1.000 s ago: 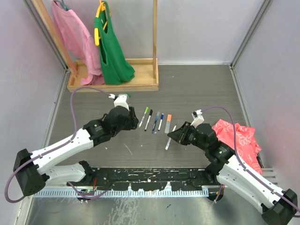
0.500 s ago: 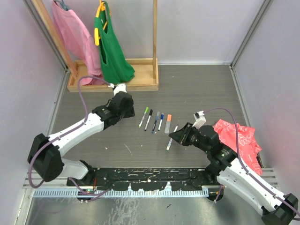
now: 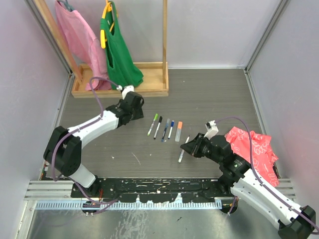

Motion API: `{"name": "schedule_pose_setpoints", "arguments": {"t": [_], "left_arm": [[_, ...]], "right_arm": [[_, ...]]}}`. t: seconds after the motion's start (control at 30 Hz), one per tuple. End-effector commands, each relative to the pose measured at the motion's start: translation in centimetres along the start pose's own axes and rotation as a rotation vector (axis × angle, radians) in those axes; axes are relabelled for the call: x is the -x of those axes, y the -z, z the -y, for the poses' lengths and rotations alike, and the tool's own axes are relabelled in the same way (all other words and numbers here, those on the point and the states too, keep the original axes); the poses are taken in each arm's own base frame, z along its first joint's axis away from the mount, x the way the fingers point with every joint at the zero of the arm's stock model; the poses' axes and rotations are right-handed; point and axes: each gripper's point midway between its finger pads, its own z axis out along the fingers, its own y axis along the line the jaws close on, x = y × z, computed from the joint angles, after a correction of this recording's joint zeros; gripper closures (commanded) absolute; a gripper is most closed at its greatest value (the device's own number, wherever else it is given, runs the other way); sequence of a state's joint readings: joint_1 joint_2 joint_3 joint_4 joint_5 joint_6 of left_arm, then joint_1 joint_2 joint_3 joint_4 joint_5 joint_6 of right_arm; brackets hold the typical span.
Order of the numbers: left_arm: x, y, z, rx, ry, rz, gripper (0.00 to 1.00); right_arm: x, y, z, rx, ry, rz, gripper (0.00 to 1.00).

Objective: Insert the pens into the pen caps
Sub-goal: Pick up the pen cap from the center of the board.

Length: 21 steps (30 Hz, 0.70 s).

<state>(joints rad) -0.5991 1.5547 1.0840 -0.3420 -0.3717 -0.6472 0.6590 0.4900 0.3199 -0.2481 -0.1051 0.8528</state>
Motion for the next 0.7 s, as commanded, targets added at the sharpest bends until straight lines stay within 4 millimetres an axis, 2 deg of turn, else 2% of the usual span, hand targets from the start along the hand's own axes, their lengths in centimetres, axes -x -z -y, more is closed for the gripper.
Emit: {"name": "schedule_pose_setpoints", "arguments": {"t": [0.0,0.33,0.67], "left_arm": [[3.5,-1.1,0.8,-0.009,0.081,0.092,0.52],[3.5,-4.9,0.2,0.03,0.077,0.071,0.51],[5.1,-6.6,-0.8,0.081,0.092,0.084,0.48]], "right_arm": [[0.7,0.1,-0.5,0.029,0.05,0.031,1.0],[-0.5,0.0,-0.1,0.07,0.153,-0.006,1.0],[-1.4,0.5,1.7,0.01,0.194,-0.031,1.0]]}}
